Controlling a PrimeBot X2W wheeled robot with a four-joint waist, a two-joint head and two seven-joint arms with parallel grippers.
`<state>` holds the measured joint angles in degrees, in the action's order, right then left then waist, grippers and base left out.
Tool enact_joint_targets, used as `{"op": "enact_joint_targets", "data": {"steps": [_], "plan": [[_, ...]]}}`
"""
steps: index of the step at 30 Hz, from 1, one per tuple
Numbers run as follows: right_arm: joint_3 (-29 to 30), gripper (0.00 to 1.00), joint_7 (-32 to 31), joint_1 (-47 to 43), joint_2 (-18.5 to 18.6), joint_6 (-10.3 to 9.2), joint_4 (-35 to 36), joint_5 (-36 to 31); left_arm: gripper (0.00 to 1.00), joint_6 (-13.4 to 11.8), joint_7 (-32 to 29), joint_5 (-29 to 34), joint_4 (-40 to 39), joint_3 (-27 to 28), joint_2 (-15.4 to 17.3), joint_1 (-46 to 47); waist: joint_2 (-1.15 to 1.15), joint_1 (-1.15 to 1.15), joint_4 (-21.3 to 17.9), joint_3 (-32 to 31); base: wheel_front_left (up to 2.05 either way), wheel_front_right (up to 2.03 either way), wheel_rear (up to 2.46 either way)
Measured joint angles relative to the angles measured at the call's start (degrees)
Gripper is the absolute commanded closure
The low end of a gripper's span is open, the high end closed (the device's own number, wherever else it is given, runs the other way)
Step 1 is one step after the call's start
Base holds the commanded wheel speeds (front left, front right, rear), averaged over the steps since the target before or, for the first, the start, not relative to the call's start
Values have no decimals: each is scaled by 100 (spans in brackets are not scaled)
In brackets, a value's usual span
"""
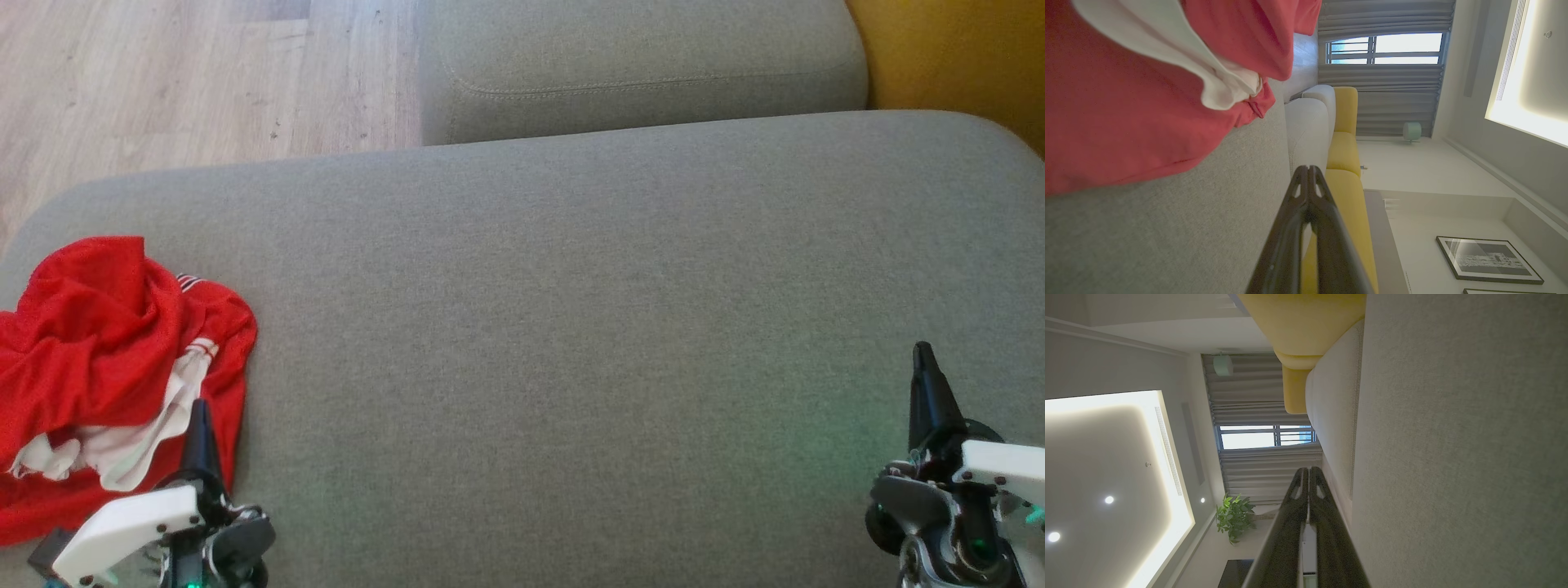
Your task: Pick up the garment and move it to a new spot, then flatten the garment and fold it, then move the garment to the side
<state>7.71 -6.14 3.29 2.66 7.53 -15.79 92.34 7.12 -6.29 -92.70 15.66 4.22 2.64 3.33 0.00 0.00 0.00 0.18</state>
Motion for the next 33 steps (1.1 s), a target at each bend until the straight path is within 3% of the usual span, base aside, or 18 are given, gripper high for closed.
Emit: {"op": "enact_joint_targets", "data": {"steps": [14, 15, 16, 17, 18, 25, 33], "plan": [[0, 100, 0, 0, 0, 0, 0, 0, 100, 0, 0, 1, 0, 0, 0, 0, 0, 0, 0, 0, 0, 0, 0], [-1, 0, 0, -4, -1, 0, -21, 0, 0, -7, 1, -1, 25, -9, 0, -3, 0, 0, 0, 0, 0, 0, 0], [-8, 0, 1, -32, -3, 0, -89, 0, 0, -7, 2, -1, 97, -25, 0, -26, 0, 0, 0, 0, 0, 0, 0], [-10, 100, 1, -86, -10, 0, -182, 0, 100, -7, 4, -1, 186, -38, -7, -71, 0, 0, 0, 0, 0, 0, 0], [-13, 0, 1, -158, -14, 0, -281, 0, 0, -8, 4, -1, 283, -46, -10, -137, 0, 0, 0, 0, 0, 0, 0], [-126, 0, 66, -375, -20, 0, -410, -26, 0, -8, 85, 25, 393, -83, -26, -360, 0, 0, -4, -33, 0, 0, 0], [-209, 0, 221, -376, -21, 0, -367, -537, 0, -8, 241, 558, 246, -110, -26, -362, 0, 0, -15, -75, 0, 0, 0]]}}
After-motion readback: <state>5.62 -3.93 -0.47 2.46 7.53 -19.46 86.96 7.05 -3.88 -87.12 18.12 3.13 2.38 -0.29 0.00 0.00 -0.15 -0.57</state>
